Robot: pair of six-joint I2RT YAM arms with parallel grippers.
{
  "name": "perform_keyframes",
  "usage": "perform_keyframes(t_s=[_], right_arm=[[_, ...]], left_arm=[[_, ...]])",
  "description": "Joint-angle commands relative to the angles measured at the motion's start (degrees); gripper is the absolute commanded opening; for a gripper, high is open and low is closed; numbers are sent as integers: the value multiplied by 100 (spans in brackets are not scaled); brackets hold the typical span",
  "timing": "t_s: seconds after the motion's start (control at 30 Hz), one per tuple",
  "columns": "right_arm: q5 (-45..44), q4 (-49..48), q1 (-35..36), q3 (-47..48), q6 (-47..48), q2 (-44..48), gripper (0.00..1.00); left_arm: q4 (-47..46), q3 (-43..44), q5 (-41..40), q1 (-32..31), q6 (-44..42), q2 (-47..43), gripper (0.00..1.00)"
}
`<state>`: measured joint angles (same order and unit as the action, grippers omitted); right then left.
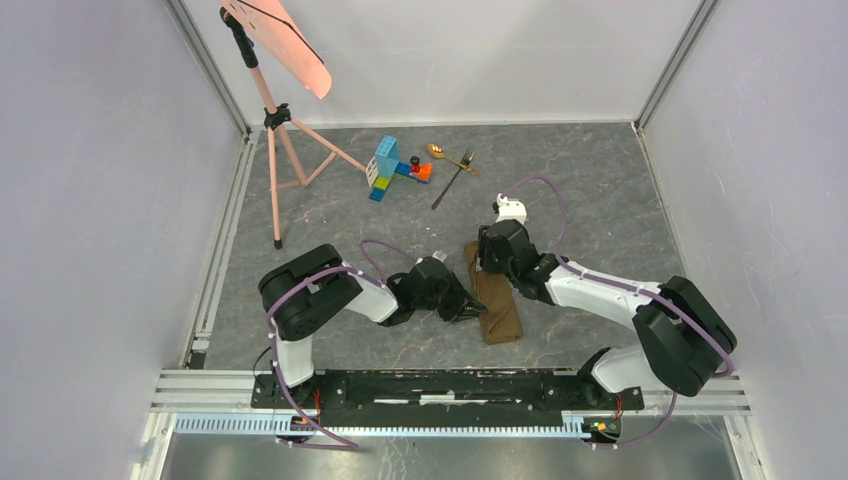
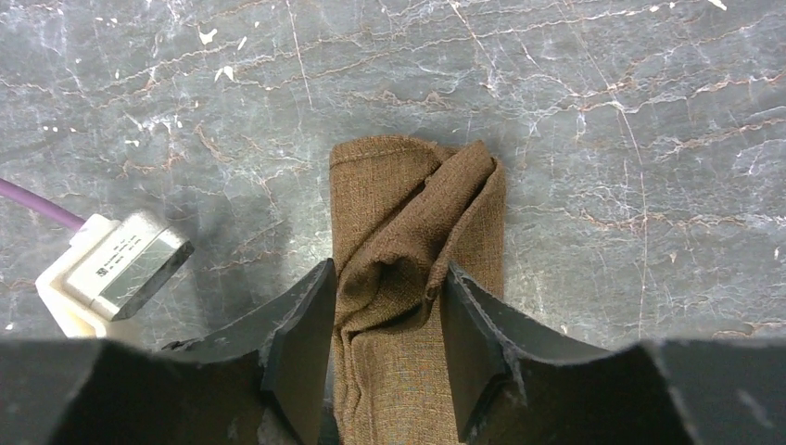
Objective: Fold the napkin into a case and place the utensils inside
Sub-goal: Pick up the top corner of the smaller rectangle folded napkin from the center of the board.
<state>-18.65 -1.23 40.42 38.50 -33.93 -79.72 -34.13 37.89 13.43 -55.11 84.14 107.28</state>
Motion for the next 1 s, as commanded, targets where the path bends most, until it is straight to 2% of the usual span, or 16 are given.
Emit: perform_keyframes(t_s=[0.0,0.1,0.2,0.33,0.4,0.53,0.63,0.7,0.8,0.83,0.9,0.97], right_arm=[[-333,-38,110,241,126,-112,49],[-417,-51,128,237,177,-123,44],[-412,-156,127,196,327,-89,27],[-234,-558,123,135,875,-87,0],[-13,-762,117,150,1232,-140,0],[558,-791,5,362,1733,-371,0],[971,-804,-78,421,1803,-482,0],[1199,-931,-159,310,1698,-460,0],[1538,-1164,-364,81,1461,-368,0],[1597,-1181,-421,38,1407,-339,0],[1794,-1273,-569,-92,1244,-264,0],[2049,-1437,-703,-240,1047,-199,0]], left_arm=[[613,27,-191,-74,7,136,11],[715,72,-205,-88,-59,109,11],[773,84,-242,-95,-170,26,15],[1260,154,-284,-96,-515,-249,36],[1495,127,-317,-78,-694,-452,45],[1880,-117,-564,96,-1089,-1119,55],[2466,-193,-898,373,-1621,-1783,60],[2810,-181,-1109,561,-1960,-2193,67],[3240,132,-1321,785,-2629,-2559,94],[3490,339,-1439,844,-2924,-2545,97],[3968,871,-1701,879,-3410,-2397,91],[4104,1288,-1950,879,-3800,-2097,81]])
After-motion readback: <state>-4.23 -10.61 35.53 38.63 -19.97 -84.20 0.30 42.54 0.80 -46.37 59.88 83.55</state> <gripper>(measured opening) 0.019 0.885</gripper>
